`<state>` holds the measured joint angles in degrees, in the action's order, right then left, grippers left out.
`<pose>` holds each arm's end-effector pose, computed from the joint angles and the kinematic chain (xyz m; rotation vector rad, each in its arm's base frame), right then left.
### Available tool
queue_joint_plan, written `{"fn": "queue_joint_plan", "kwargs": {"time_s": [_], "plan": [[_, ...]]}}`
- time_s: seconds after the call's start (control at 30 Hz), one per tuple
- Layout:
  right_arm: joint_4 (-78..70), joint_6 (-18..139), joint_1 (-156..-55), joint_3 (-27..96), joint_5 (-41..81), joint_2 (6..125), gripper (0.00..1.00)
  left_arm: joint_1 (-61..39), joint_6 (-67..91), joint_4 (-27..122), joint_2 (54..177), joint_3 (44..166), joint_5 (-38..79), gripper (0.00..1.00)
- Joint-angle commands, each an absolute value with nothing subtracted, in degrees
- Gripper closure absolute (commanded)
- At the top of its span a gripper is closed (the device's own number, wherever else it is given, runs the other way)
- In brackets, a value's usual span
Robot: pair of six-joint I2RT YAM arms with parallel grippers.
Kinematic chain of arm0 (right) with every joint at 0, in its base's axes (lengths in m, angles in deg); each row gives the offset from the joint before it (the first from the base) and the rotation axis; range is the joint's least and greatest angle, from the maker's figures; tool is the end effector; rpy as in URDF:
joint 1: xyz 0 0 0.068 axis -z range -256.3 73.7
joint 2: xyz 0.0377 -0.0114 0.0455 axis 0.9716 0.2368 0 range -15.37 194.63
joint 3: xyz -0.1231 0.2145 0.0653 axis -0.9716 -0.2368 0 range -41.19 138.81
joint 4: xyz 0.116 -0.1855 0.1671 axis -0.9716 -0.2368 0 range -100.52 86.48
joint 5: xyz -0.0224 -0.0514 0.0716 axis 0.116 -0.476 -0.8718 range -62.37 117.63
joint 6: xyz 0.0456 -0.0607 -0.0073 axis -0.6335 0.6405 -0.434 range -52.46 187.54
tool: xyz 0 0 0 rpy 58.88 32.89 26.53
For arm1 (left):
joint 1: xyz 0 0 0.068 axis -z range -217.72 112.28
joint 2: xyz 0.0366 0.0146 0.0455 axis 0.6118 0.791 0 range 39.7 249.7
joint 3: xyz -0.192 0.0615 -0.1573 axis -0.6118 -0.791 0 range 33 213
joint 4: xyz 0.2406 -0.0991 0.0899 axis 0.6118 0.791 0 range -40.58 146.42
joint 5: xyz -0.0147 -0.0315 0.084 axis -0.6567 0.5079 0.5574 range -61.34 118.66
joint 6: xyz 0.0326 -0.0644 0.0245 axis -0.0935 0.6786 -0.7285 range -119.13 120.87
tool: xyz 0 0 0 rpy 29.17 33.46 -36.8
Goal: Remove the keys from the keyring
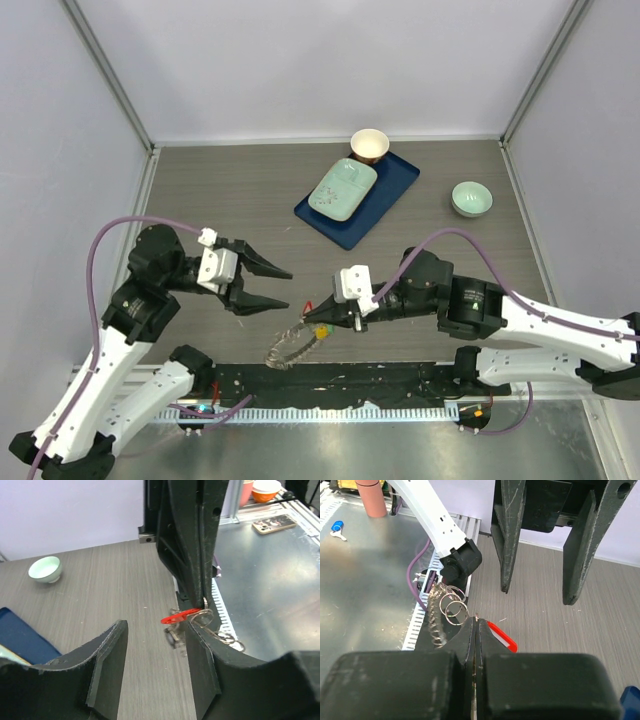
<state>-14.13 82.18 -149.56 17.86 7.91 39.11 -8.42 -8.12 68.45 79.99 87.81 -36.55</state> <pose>0.0556 0.2601 0.3803 -1.4211 1.0772 1.0430 0.1190 -0.1340 0.3881 1.3304 1.1267 -1.1893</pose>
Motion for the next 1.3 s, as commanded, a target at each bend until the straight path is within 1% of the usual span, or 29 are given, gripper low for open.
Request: {"fn": "queue_joint_plan", "kwargs": {"time_s": [0.0, 0.3, 0.6, 1.0, 1.07, 1.1, 1.17, 1.27], "plan": [[-6.9, 82.3, -148.8, 21.5, 5.6, 39.5, 0.99, -7.7, -5.6, 65.3, 79.0, 86.1, -40.7, 0.48], [-4.5, 82.7, -148.1, 22.3, 4.8, 41.8, 0.99, -7.0, -2.4, 64.1, 75.9, 81.7, -36.1, 0.48], [-4.0, 82.0, -147.8, 22.6, 3.6, 42.8, 0.99, -7.0, -2.4, 63.6, 75.9, 81.7, -35.2, 0.57], [-3.8, 82.2, -147.2, 21.6, 5.0, 42.9, 0.99, -7.0, 0.6, 63.5, 74.3, 80.7, -36.3, 0.58], [-3.8, 82.3, -147.1, 21.4, 4.8, 43.1, 0.99, -7.0, 2.2, 63.6, 73.5, 80.3, -35.2, 0.59], [-3.6, 82.3, -147.1, 21.3, 4.6, 43.2, 0.99, -7.0, 2.5, 63.5, 73.3, 80.3, -34.5, 0.62], [-2.2, 82.1, -147.1, 21.3, 4.3, 43.5, 0.99, -7.0, 2.9, 63.4, 73.4, 80.1, -33.5, 0.64], [-1.8, 82.0, -147.1, 21.1, 4.2, 43.8, 0.99, -7.0, 5.2, 62.4, 74.6, 80.5, -33.8, 0.64]]}}
